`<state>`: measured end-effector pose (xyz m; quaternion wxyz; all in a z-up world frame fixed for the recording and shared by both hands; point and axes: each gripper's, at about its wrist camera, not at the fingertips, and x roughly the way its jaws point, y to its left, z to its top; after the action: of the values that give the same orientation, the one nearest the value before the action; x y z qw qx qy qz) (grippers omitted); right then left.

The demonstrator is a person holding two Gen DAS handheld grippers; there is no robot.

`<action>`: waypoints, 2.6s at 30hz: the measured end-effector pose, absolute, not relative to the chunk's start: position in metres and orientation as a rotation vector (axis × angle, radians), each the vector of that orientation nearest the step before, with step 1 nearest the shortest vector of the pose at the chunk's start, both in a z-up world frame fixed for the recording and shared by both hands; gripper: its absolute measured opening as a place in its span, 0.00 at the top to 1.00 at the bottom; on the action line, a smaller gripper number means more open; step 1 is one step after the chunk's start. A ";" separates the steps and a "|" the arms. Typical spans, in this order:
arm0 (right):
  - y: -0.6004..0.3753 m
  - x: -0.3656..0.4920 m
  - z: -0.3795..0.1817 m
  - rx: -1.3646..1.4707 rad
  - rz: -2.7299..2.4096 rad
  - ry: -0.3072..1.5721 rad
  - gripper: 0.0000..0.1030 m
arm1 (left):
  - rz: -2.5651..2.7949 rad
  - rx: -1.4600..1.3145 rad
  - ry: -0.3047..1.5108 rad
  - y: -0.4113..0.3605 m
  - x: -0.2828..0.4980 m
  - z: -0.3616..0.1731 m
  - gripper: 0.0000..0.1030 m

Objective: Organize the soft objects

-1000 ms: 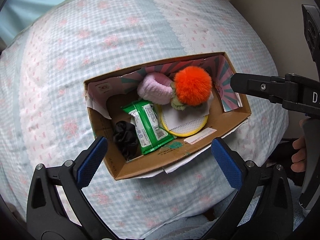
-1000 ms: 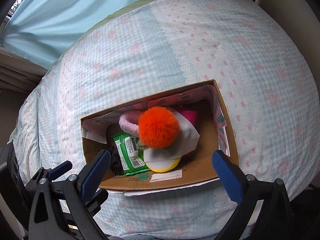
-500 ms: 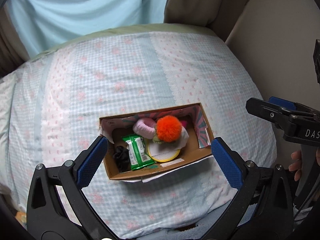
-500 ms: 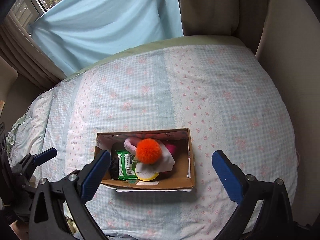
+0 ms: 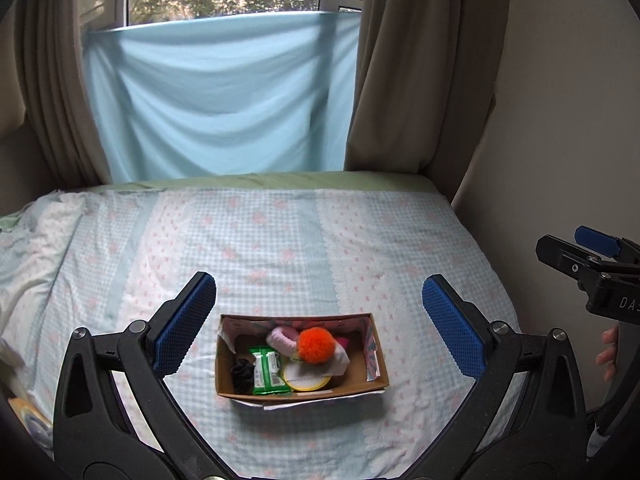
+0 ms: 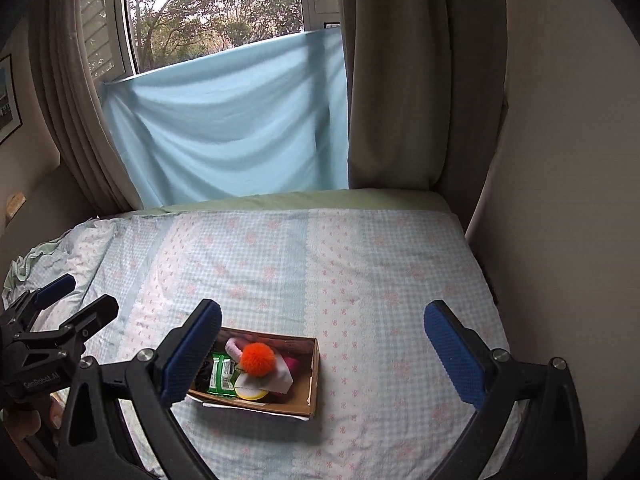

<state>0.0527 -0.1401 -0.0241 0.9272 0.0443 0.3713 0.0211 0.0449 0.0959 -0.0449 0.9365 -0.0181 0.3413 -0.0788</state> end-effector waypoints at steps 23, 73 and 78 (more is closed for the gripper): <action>-0.166 0.027 -0.015 0.061 0.018 0.679 0.02 | -0.104 -0.032 0.599 0.062 0.012 -0.032 0.00; -0.171 0.022 -0.010 0.068 -0.034 0.671 0.02 | -0.090 -0.016 0.551 0.061 -0.001 -0.029 0.00; -0.171 0.022 -0.011 0.066 -0.037 0.672 0.02 | -0.091 -0.018 0.520 0.062 -0.006 -0.028 0.00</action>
<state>0.0217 -0.1706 -0.0109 0.9434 0.0323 0.3294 -0.0180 -0.0065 0.0617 -0.0279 0.9654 -0.0091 0.2569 -0.0450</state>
